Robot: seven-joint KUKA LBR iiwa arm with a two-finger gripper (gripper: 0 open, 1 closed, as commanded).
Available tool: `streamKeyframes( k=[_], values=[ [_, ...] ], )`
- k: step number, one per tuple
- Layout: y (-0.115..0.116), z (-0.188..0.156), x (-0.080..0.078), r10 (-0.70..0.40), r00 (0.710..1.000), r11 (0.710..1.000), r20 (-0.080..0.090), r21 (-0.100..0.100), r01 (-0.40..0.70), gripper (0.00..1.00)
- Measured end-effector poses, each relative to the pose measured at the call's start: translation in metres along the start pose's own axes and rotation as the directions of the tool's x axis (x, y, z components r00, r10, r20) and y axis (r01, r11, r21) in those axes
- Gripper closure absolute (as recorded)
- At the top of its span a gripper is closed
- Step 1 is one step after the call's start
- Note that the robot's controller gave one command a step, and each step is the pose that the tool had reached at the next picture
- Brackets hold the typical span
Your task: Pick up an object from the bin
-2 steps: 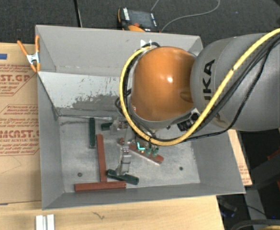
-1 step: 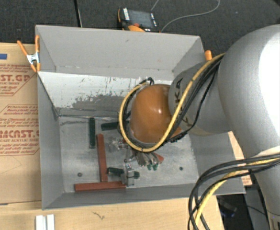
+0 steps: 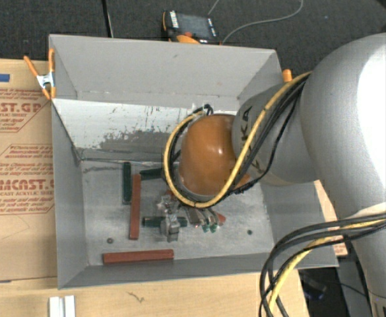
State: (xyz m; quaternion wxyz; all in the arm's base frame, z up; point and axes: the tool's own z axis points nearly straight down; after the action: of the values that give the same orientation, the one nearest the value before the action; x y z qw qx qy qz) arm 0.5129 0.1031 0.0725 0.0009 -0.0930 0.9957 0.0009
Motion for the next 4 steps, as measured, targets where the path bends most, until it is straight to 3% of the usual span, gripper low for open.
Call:
streamKeyframes(
  k=[1, 2, 3, 4],
  values=[
    [0.046, -0.174, -0.019, -0.002, 1.000, 1.000, 0.009, 0.000, 0.002, 1.00],
    [0.045, -0.169, -0.017, -0.001, 1.000, 1.000, 0.001, 0.001, 0.001, 0.00],
    [0.038, -0.071, 0.020, 0.011, 1.000, 1.000, -0.011, 0.001, -0.011, 0.00],
    [-0.025, -0.016, -0.061, 0.110, 0.994, 0.994, 0.001, 0.003, -0.110, 0.00]
  ],
)
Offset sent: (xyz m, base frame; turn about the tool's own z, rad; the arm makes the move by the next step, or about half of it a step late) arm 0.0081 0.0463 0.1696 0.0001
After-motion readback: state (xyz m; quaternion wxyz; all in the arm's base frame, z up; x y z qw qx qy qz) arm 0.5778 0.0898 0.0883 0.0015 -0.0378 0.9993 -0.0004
